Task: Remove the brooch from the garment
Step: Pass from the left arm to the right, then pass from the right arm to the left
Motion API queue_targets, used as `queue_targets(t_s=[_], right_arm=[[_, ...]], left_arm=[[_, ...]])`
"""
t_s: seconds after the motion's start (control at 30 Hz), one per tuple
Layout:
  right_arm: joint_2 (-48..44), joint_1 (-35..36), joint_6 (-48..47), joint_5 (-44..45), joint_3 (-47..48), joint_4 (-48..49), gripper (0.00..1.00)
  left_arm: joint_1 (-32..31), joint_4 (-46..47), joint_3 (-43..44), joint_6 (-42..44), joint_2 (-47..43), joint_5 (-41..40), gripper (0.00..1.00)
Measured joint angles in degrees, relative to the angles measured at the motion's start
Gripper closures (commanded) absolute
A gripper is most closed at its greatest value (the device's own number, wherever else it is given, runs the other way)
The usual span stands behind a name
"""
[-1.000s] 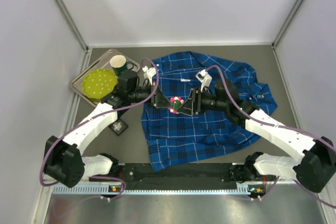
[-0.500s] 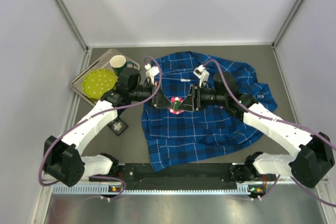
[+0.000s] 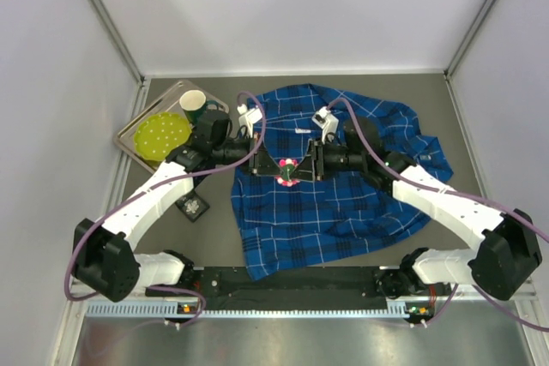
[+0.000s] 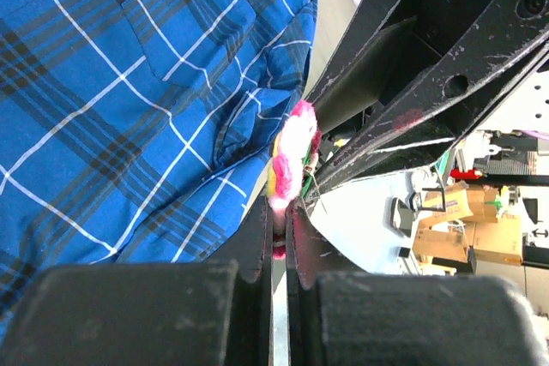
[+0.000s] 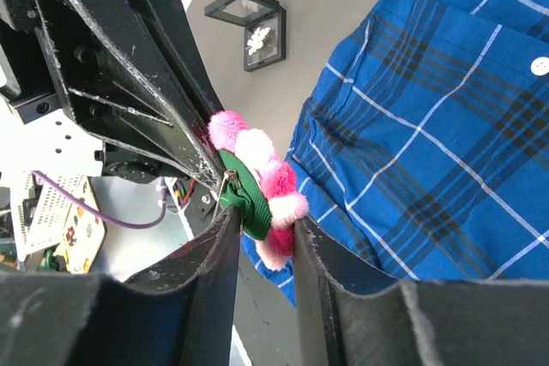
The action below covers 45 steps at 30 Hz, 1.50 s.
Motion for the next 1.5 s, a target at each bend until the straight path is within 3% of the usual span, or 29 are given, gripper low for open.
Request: queue_targets(t_s=[0.07, 0.23, 0.37, 0.63, 0.67, 0.77, 1.03, 1.23, 1.4, 1.5], right_arm=[[0.46, 0.0, -0.26, 0.15, 0.31, -0.22, 0.79], [1.29, 0.0, -0.48, -0.2, 0.7, -0.5, 1.0], [1.53, -0.07, -0.44, -0.94, 0.66, -0.07, 1.0], [1.42, -0.39, 0.85, -4.22, -2.21, 4.98, 1.0], [1.42, -0.37, 0.92, -5.22, -2.43, 5.77, 1.0], [1.38, -0.26, 0.87, -7.74, -2.47, 8.13, 1.0], [0.35, -0.39, 1.18, -12.35, -3.13, 12.2, 1.0], [0.04, -0.39, 3.08, -13.57, -5.38, 15.63, 1.0], [0.04, -0.39, 3.91, -13.75, -5.73, 16.15, 1.0], [-0.13, -0.39, 4.15, -12.81, -5.75, 16.11, 1.0]], left_arm=[[0.02, -0.15, 0.0, 0.17, 0.0, -0.35, 1.0], [0.02, -0.76, 0.0, 0.83, 0.0, -0.79, 1.0], [0.13, -0.92, 0.0, 1.03, 0.0, -0.59, 0.99], [0.48, 0.52, -1.81, 0.68, -0.79, 1.18, 0.65], [0.37, 0.94, -2.08, 0.52, -0.9, 1.79, 0.55], [-0.07, 2.97, -2.4, -0.39, -1.51, 3.89, 0.42], [-0.33, 9.97, -3.32, -3.37, -4.72, 7.65, 0.43], [-0.33, 10.88, -4.11, -4.92, -4.72, 7.96, 0.52], [-0.31, 11.41, -4.63, -5.88, -4.72, 8.0, 0.46], [-0.31, 11.89, -4.63, -6.01, -4.72, 8.04, 0.37]])
